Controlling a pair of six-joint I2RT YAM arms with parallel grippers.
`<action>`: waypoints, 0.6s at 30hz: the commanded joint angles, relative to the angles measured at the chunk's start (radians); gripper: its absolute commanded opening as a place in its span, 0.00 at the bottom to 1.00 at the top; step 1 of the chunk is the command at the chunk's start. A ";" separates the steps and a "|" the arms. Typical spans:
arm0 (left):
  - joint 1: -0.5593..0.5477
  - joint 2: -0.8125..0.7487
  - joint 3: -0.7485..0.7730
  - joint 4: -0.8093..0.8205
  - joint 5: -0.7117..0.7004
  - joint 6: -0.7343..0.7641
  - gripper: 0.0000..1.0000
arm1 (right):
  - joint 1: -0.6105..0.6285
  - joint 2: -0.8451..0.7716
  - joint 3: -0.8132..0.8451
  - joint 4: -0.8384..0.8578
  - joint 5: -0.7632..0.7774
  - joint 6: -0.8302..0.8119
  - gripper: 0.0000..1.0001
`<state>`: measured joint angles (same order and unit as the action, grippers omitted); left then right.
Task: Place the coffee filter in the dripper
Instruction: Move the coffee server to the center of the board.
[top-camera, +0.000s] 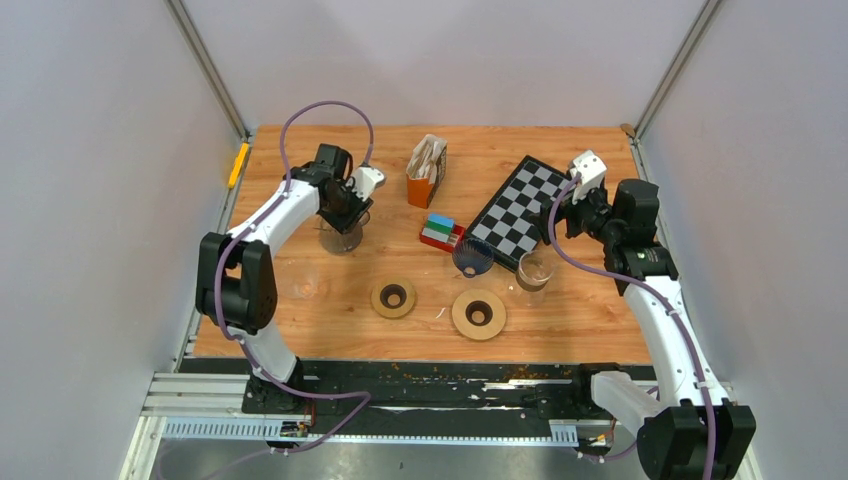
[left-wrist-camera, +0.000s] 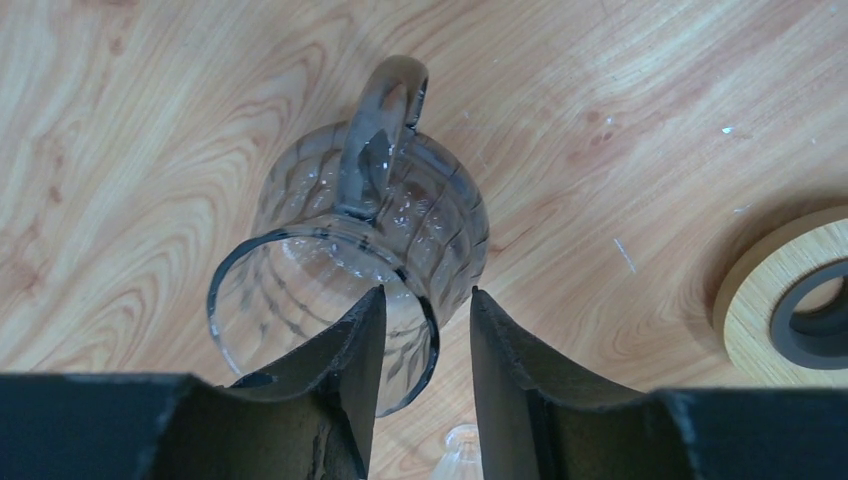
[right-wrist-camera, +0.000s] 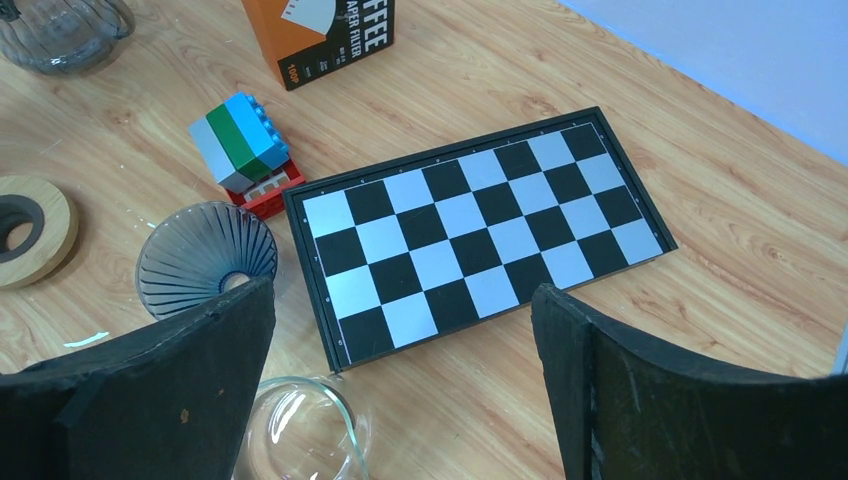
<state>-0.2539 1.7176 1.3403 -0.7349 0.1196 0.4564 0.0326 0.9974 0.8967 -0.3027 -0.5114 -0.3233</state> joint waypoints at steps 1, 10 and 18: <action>-0.001 0.028 0.036 -0.039 0.065 0.020 0.42 | 0.006 -0.014 -0.005 0.005 -0.032 -0.016 1.00; -0.045 -0.022 0.010 -0.070 0.112 -0.004 0.17 | 0.008 -0.019 -0.004 0.004 -0.043 -0.016 1.00; -0.203 -0.089 -0.093 -0.017 0.078 -0.056 0.04 | 0.008 -0.018 -0.008 0.004 -0.052 -0.024 1.00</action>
<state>-0.3862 1.6958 1.2812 -0.7815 0.2005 0.4412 0.0357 0.9974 0.8967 -0.3023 -0.5339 -0.3279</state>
